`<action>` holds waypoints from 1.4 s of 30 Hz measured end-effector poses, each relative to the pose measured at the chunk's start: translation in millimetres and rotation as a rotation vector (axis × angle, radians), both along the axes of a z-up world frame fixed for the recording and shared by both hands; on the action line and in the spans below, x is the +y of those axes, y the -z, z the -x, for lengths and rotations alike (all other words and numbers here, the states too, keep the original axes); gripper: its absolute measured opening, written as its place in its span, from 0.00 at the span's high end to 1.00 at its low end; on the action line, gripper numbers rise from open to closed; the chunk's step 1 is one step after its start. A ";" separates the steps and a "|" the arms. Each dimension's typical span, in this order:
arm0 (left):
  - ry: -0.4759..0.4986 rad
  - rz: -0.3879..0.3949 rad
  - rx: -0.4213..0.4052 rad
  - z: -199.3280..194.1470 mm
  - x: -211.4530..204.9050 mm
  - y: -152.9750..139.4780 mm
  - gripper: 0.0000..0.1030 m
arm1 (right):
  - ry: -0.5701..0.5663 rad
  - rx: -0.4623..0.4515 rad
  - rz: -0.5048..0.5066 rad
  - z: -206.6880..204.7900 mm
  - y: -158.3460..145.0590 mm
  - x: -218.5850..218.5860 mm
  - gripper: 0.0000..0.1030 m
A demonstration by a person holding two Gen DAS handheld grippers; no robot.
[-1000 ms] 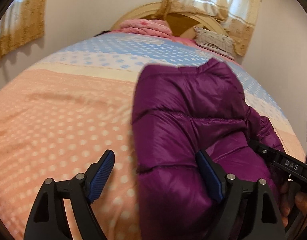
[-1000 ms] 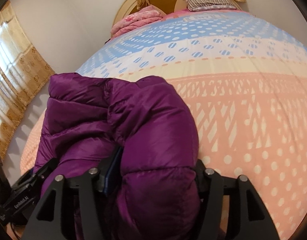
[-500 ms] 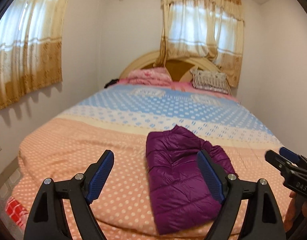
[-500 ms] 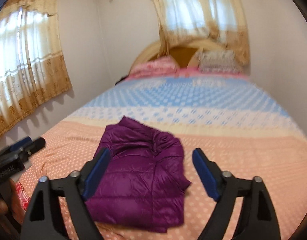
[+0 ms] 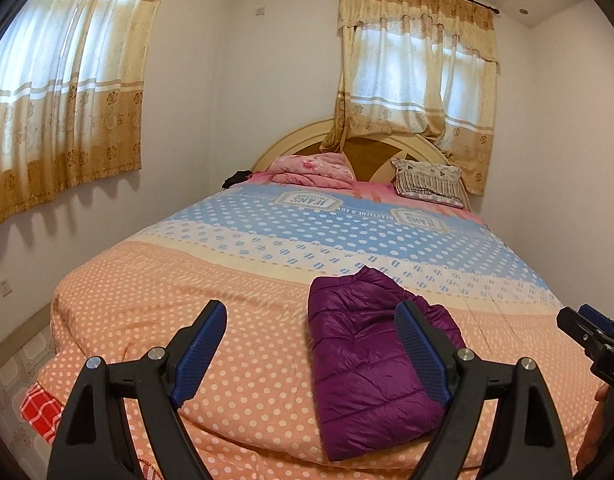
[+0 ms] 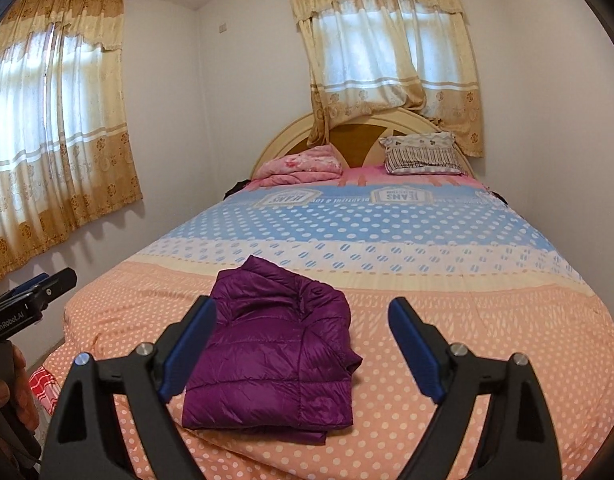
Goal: Fold large clothes
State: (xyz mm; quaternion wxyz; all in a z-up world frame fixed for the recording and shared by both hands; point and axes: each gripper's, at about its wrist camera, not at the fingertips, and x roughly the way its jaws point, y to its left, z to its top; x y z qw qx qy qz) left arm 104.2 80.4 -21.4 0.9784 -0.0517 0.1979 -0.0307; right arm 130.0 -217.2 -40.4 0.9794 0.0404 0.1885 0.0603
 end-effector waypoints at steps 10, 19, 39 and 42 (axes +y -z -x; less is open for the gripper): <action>-0.002 -0.010 0.005 -0.6 1.5 2.2 0.16 | -0.005 0.001 -0.005 3.0 -1.8 -1.0 0.12; -0.002 -0.013 0.013 -3.4 3.8 5.9 0.16 | -0.006 0.005 -0.007 2.9 -1.6 0.0 0.12; -0.004 -0.020 0.014 -4.6 3.1 6.9 0.16 | -0.010 0.010 -0.014 4.9 2.3 5.7 0.12; -0.004 -0.022 0.015 -4.9 3.0 7.2 0.16 | -0.009 0.010 -0.015 3.7 3.0 6.7 0.12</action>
